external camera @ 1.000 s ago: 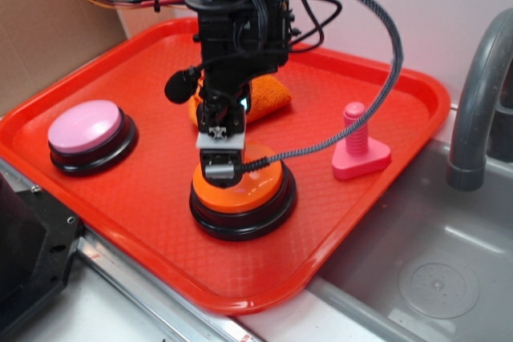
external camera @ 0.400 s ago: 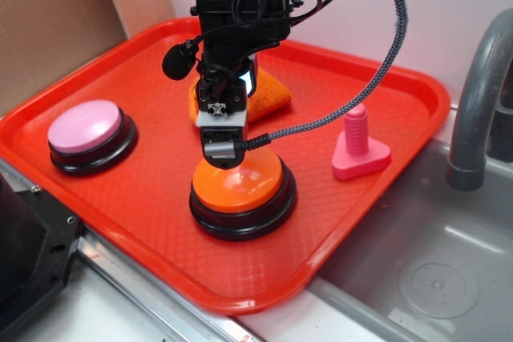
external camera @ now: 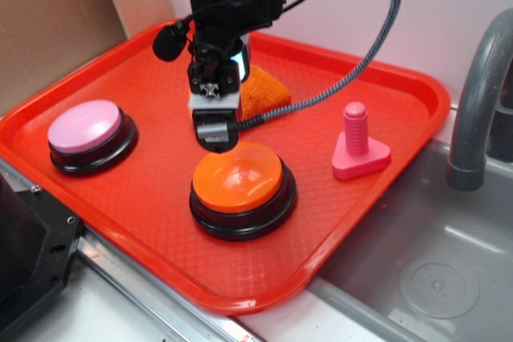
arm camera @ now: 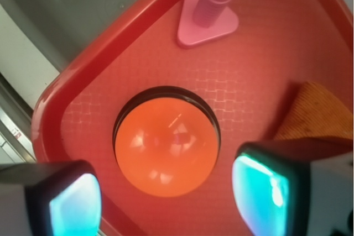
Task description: Push the orange button.
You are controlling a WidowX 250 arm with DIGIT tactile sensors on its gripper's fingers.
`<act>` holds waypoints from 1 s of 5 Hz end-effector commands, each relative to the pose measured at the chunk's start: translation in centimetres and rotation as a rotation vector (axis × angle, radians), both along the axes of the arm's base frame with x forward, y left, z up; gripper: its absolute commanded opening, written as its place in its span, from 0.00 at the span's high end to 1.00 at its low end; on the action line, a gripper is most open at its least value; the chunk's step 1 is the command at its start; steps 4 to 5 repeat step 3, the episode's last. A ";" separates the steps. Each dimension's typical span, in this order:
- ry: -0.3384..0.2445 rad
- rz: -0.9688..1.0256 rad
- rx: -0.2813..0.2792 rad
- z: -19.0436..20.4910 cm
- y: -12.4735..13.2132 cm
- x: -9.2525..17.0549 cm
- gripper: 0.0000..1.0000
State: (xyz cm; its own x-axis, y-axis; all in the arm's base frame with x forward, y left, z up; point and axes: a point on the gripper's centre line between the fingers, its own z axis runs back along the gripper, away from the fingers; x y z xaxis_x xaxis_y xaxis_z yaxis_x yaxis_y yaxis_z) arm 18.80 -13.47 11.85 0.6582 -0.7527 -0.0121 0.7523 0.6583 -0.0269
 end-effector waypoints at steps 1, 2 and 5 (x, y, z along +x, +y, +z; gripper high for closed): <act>-0.068 0.015 -0.038 2.8 -1.0 -1.1 0.00; -0.059 0.016 -0.038 3.3 -1.0 -1.2 0.00; -0.059 0.009 -0.045 4.0 -1.0 -1.4 0.00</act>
